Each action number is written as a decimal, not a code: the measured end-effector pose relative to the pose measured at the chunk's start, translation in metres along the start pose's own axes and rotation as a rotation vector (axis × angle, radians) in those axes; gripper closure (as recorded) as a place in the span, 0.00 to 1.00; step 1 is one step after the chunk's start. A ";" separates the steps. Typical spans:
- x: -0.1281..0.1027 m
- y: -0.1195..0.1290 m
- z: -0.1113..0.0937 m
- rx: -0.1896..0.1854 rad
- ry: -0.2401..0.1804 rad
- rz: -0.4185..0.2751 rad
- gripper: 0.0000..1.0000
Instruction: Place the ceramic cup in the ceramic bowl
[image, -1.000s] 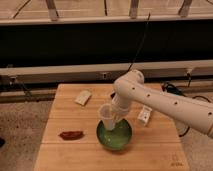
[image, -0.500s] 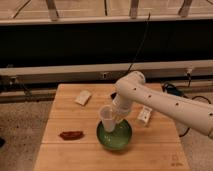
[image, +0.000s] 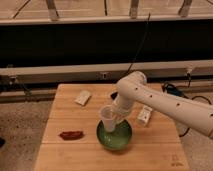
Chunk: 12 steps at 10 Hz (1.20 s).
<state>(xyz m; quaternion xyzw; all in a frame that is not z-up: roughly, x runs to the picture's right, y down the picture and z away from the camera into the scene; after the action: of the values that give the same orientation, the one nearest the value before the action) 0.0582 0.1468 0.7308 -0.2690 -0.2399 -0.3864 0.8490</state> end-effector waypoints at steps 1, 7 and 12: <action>0.000 0.000 0.000 0.002 -0.003 0.004 0.90; 0.002 0.003 0.001 0.010 -0.020 0.023 0.79; 0.003 0.004 0.002 0.017 -0.033 0.039 0.81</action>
<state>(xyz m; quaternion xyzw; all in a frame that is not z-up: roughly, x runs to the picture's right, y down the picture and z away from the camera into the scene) 0.0629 0.1484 0.7328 -0.2729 -0.2521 -0.3633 0.8544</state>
